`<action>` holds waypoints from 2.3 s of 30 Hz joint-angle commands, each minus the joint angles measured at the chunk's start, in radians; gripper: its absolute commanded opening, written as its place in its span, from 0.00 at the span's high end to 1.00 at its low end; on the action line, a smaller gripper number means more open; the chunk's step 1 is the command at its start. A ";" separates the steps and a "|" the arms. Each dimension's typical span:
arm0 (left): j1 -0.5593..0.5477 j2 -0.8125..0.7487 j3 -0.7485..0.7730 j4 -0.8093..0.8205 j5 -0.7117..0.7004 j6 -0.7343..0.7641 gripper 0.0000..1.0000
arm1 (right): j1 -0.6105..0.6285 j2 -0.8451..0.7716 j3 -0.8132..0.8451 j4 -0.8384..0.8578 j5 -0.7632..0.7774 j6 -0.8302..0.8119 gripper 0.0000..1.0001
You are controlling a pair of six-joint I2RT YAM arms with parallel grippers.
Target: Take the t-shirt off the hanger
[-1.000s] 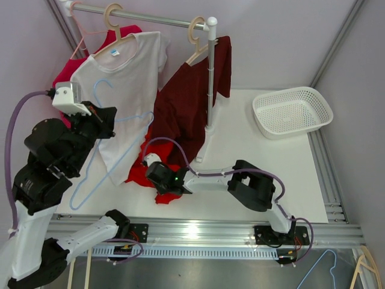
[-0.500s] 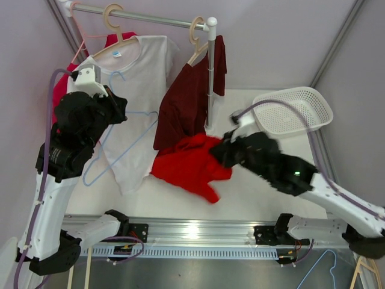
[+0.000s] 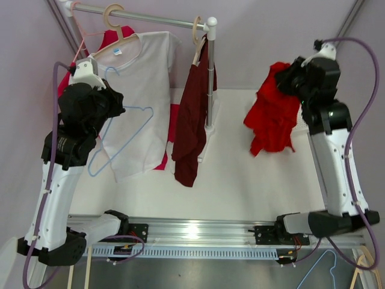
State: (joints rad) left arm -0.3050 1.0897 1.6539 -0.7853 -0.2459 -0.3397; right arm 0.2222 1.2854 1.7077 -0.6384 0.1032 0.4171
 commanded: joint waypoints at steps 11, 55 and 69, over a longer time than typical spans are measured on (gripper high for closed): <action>0.018 0.072 0.058 0.170 0.068 0.034 0.99 | -0.463 0.397 0.613 0.055 -0.342 0.135 1.00; 0.058 0.446 0.328 0.546 0.269 0.203 0.99 | -0.310 0.204 0.166 0.058 -0.140 -0.055 0.01; 0.058 0.642 0.520 0.515 0.215 0.205 0.99 | -0.241 0.011 -0.026 0.100 -0.140 -0.087 0.00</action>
State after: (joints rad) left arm -0.2546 1.7306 2.1216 -0.2996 -0.0174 -0.1482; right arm -0.0307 1.3262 1.7096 -0.5682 -0.0544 0.3592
